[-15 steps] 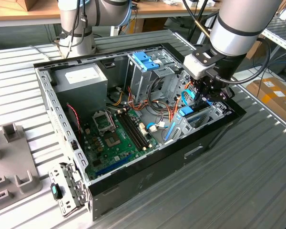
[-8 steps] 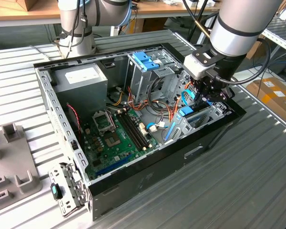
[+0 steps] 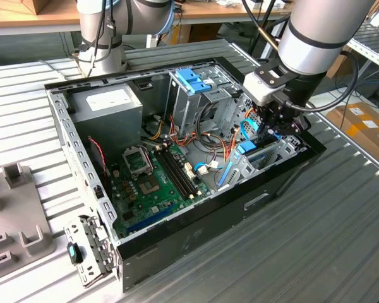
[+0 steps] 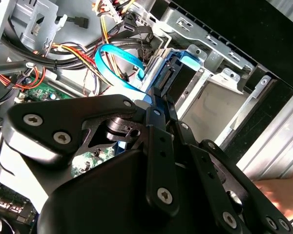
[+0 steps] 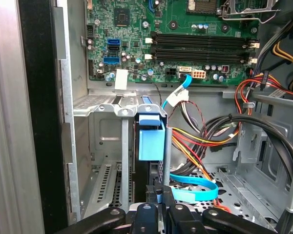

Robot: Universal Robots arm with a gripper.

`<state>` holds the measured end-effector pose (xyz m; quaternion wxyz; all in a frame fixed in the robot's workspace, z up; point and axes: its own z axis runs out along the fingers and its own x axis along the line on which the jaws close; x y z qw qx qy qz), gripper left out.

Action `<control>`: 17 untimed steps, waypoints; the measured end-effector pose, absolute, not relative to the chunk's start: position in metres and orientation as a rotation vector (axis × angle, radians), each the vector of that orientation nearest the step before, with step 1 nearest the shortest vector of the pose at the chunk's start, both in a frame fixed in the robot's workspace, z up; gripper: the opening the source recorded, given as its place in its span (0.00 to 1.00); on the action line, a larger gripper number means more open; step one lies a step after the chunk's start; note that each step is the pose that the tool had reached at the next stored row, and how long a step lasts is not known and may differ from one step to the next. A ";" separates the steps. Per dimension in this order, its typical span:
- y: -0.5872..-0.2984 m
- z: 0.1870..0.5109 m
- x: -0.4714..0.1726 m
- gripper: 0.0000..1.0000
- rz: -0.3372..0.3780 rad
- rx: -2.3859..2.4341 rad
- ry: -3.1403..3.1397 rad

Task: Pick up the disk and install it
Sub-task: 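Insert the first disk wire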

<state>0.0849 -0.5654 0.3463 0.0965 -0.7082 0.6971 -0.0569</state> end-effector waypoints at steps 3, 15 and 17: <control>-0.565 0.345 0.085 0.16 -0.169 -2.098 2.065; -0.565 0.339 0.085 0.16 -0.169 -2.098 2.065; -0.565 0.339 0.085 0.16 -0.169 -2.098 2.065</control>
